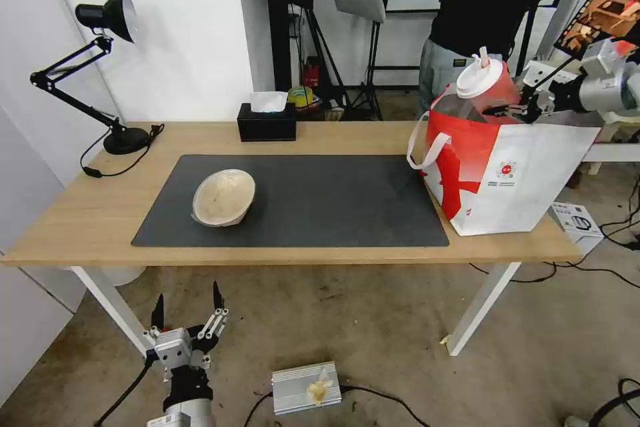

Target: Pick up the trash from the table and place it into the takeout bag.

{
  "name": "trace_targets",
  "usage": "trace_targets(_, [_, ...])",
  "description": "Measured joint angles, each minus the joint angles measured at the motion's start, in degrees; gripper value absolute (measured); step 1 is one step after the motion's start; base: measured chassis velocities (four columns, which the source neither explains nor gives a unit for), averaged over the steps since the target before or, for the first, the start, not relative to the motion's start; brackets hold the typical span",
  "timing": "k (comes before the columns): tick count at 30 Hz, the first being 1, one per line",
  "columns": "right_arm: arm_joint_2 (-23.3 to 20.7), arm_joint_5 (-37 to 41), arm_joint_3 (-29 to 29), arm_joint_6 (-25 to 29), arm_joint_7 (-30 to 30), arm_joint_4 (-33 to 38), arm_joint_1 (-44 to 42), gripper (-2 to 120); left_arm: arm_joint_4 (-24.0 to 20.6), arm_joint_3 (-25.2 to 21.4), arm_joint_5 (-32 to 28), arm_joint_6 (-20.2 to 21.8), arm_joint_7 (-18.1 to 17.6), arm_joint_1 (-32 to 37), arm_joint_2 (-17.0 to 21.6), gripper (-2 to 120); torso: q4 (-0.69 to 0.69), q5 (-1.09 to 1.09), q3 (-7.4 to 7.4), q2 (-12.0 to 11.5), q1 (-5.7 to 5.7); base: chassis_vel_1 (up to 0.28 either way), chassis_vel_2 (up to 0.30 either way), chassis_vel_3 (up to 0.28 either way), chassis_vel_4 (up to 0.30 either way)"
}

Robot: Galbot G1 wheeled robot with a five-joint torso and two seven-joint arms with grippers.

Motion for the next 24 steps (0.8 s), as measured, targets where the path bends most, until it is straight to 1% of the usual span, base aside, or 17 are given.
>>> trace_targets(11, [1.6, -3.3, -0.2, 0.9, -0.4, -2.4, 1.0, 6, 0.9, 0.3, 0.0, 0.0, 0.0, -0.4, 0.0, 100, 0.0, 0.0, 0.0, 0.0, 0.0, 0.0, 0.0, 0.0, 0.0])
trace_targets(13, [1.9, -5.0, -0.1, 1.5, -0.3, -3.0, 1.1, 6, 0.9, 0.3, 0.0, 0.0, 0.0, -0.4, 0.0, 100, 0.0, 0.0, 0.0, 0.0, 0.0, 0.0, 0.0, 0.0, 0.0])
trace_targets(24, [1.6, -6.3, 0.1, 1.8, -0.1, -2.5, 1.1, 6, 0.1, 0.1, 0.1, 0.0, 0.1, 0.2, 0.0, 100, 0.0, 0.0, 0.0, 0.0, 0.0, 0.0, 0.0, 0.0, 0.0])
